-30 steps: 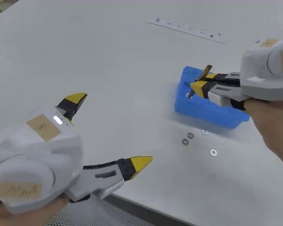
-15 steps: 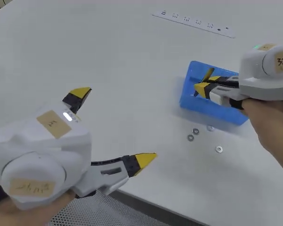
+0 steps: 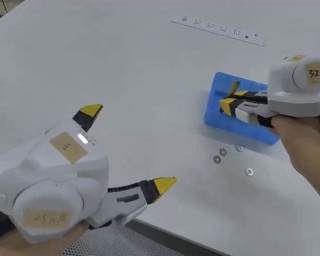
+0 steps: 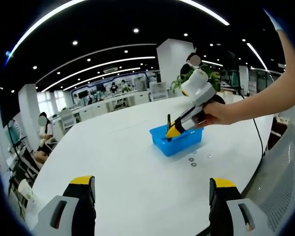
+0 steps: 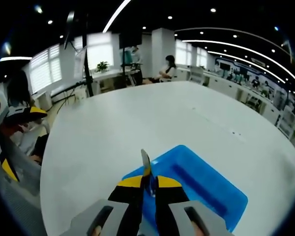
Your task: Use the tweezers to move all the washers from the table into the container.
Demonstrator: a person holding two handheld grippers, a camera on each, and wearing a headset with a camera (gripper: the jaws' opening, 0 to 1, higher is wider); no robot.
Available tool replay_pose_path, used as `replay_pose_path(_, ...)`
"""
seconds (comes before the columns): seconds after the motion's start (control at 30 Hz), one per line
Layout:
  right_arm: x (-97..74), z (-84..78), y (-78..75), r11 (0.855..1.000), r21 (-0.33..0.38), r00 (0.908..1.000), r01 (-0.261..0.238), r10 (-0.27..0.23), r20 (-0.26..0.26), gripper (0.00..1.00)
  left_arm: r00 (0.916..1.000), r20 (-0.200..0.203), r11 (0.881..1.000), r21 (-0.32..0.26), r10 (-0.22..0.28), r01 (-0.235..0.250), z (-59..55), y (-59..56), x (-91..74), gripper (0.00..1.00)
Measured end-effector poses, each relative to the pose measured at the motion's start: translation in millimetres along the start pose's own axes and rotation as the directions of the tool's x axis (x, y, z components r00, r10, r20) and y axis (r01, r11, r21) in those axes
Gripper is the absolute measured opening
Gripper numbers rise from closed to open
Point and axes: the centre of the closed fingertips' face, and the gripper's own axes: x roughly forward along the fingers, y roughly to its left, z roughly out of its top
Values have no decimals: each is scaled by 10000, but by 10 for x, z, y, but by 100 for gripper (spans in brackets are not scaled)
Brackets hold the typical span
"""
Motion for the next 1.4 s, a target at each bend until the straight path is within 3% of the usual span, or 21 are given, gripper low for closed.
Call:
replay_pose_path(0.27, -188, 190, 28, 9995, -178, 9985, 250, -241, 485, 4, 9999, -125, 9999, 150, 25, -24, -26, -2, -1, 99)
replay_pose_path(0.43, -407, 373, 87, 9984, -278, 9928, 501, -467, 1107, 4, 9999, -126, 9998, 218, 44, -42, -26, -2, -1, 99)
replay_pose_path(0.7, -631, 489, 209, 9976, -306, 9858, 627, -572, 1582, 4, 9999, -140, 9994, 343, 87, -82, -28, 3, 1, 99)
replay_pose_path(1.03, -725, 330, 387, 9955, -399, 9873, 859, -797, 1373, 4, 9997, -156, 9991, 381, 179, -173, -37, 28, -3, 97)
replay_pose_path(1.17, -702, 203, 504, 9989, 73, 9912, 453, -458, 1241, 4, 9994, -226, 9989, 400, 250, -241, -51, 42, -1, 97)
replay_pose_path(1.4, -642, -18, 614, 9993, 265, 9960, 254, -275, 847, 4, 9993, -268, 9986, 459, 256, -244, -55, 34, -2, 96)
